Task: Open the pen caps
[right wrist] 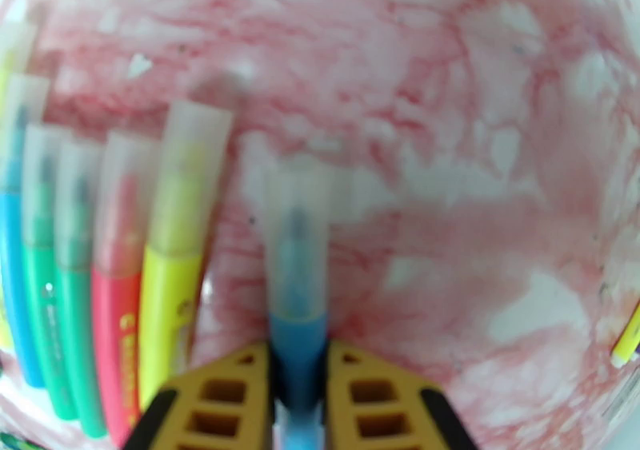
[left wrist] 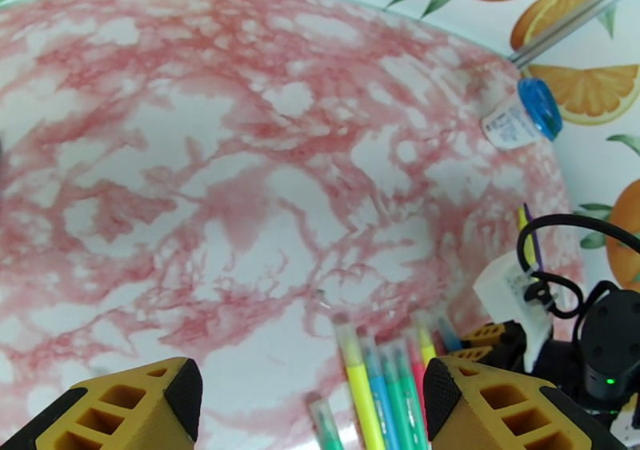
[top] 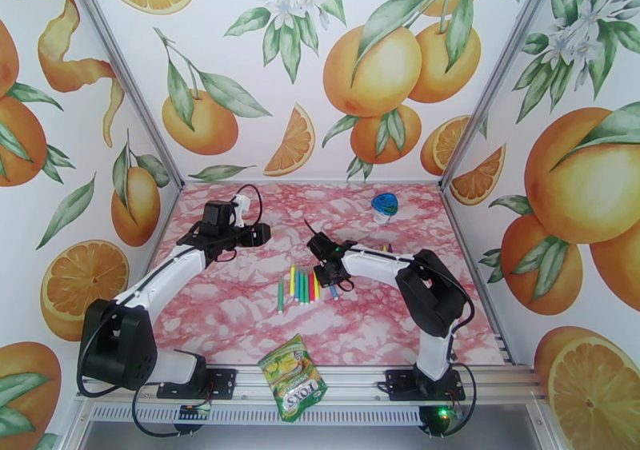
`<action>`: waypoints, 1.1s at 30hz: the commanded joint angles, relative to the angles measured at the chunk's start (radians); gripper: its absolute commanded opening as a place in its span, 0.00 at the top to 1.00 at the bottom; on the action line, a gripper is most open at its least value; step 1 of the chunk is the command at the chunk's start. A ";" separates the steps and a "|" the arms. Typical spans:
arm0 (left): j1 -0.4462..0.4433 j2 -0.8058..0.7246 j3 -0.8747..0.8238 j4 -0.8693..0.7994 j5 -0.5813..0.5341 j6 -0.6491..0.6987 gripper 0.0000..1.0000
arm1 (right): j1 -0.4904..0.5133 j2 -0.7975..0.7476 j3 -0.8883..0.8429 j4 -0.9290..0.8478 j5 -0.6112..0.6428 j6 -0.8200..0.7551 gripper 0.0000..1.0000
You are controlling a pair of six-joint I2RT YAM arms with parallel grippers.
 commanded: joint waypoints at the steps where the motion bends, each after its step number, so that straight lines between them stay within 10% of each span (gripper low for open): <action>1: 0.007 -0.024 -0.013 0.041 0.059 -0.022 0.24 | -0.010 -0.033 -0.030 0.028 0.060 -0.008 0.84; 33: -0.119 0.109 0.098 0.187 0.345 -0.093 0.26 | -0.093 -0.426 -0.318 0.630 -0.360 -0.108 0.87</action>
